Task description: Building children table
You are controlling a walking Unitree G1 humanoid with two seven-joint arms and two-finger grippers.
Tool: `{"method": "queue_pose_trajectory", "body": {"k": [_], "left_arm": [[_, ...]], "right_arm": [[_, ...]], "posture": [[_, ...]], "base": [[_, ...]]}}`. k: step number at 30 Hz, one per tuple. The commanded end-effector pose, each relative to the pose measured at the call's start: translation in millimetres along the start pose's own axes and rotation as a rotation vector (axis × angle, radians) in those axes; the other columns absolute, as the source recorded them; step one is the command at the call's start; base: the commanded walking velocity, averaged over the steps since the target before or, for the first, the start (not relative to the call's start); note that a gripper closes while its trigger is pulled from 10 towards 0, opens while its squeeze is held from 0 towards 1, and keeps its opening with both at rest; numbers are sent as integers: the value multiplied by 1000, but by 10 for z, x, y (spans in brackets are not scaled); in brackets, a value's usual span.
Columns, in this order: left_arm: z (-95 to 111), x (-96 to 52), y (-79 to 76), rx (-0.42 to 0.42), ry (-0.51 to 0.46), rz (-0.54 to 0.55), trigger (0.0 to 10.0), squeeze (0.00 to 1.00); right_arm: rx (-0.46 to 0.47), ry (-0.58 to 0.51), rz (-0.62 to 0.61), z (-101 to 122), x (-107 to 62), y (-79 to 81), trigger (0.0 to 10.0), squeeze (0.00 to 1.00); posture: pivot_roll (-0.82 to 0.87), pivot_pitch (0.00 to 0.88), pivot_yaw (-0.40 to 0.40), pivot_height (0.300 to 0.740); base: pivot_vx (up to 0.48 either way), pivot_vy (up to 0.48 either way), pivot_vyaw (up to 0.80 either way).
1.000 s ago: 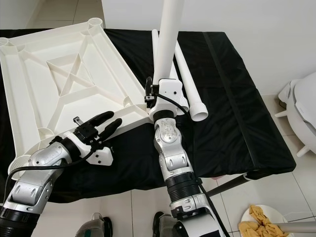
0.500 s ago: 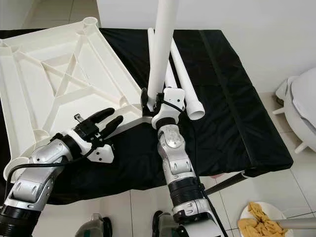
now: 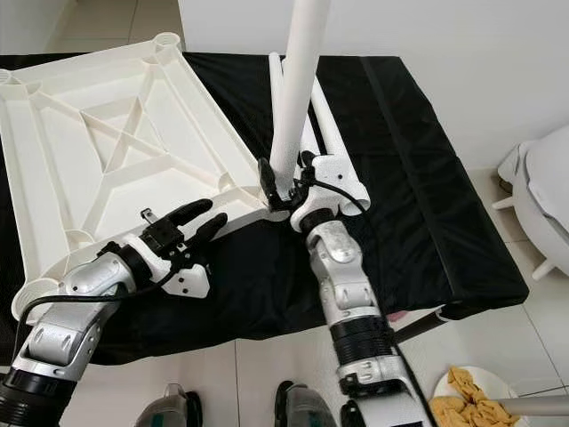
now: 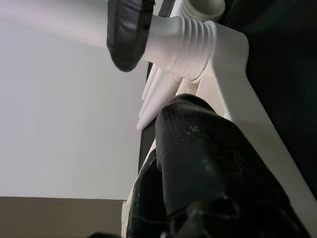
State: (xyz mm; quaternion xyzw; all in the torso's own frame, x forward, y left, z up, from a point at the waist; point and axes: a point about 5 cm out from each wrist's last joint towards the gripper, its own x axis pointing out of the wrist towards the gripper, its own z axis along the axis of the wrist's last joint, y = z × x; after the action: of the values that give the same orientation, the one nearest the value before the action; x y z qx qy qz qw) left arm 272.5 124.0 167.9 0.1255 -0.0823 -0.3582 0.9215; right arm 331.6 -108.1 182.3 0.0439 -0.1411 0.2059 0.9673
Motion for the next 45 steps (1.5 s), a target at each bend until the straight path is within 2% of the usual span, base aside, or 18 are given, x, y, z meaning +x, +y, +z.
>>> {"method": "queue_pose_trajectory", "body": {"k": [1, 2, 5, 15, 27, 33, 34, 35, 36, 40, 41, 43, 44, 45], "left_arm": [[-35, -5, -79, -8, 13, -107, 10000, 0], [-33, -6, -73, 0, 16, -115, 10000, 0], [-26, -4, -70, 3, 15, -121, 10000, 0], [10, 22, -84, 1, 7, -132, 10000, 0], [27, 40, -97, 1, 3, -139, 10000, 0], [41, 55, -103, 0, -1, -143, 10000, 0], [43, 57, -104, -1, -2, -143, 10000, 0], [43, 57, -104, -1, -2, -143, 10000, 0], [46, 61, -106, -1, -3, -143, 10000, 0], [48, 63, -108, -1, -3, -143, 10000, 0], [52, 63, -111, 0, -4, -143, 10000, 0], [54, 62, -114, 0, -5, -143, 10000, 0], [56, 62, -117, 0, -5, -142, 10000, 0], [56, 62, -117, 0, -5, -142, 10000, 0]], "right_arm": [[7, 4, 37, 18, -27, -57, 10000, 0], [-16, 31, 94, 8, -49, -131, 10000, 0], [-33, 58, 143, -10, -68, -195, 10000, 0], [-13, 120, 249, -81, -54, -378, 10000, 0], [-3, 146, 306, -146, 50, -402, 10000, 0], [-10, 147, 384, -140, 191, -336, 10000, 0], [-12, 147, 393, -136, 204, -330, 8118, 0], [-12, 147, 393, -136, 204, -330, 8118, 0], [-16, 143, 404, -126, 232, -324, 4784, 0], [-17, 137, 415, -113, 259, -317, 4824, 0], [-16, 135, 423, -107, 270, -308, 4118, 0], [-16, 135, 430, -107, 274, -302, 4000, 0], [-16, 135, 438, -109, 280, -299, 3098, 0], [-16, 135, 438, -109, 280, -299, 3098, 0]], "posture": [[14, 125, -25, 740], [15, 128, -20, 740], [16, 132, -19, 740], [24, 137, -15, 740], [33, 133, -8, 740], [36, 127, -9, 740], [36, 127, -9, 740], [36, 127, -9, 740], [41, 124, -13, 740], [45, 122, -16, 740], [46, 122, -17, 740], [50, 122, -21, 740], [50, 122, -22, 740], [50, 122, -22, 740]], "base": [[0, 0, 0], [0, 0, 0], [0, 0, 0], [0, 0, 0], [0, 0, 0], [0, 0, 0], [0, 0, 0], [0, 0, 0], [0, 0, 0], [0, 0, 0], [0, 0, 0], [0, 0, 0], [0, 0, 0], [0, 0, 0]]}}
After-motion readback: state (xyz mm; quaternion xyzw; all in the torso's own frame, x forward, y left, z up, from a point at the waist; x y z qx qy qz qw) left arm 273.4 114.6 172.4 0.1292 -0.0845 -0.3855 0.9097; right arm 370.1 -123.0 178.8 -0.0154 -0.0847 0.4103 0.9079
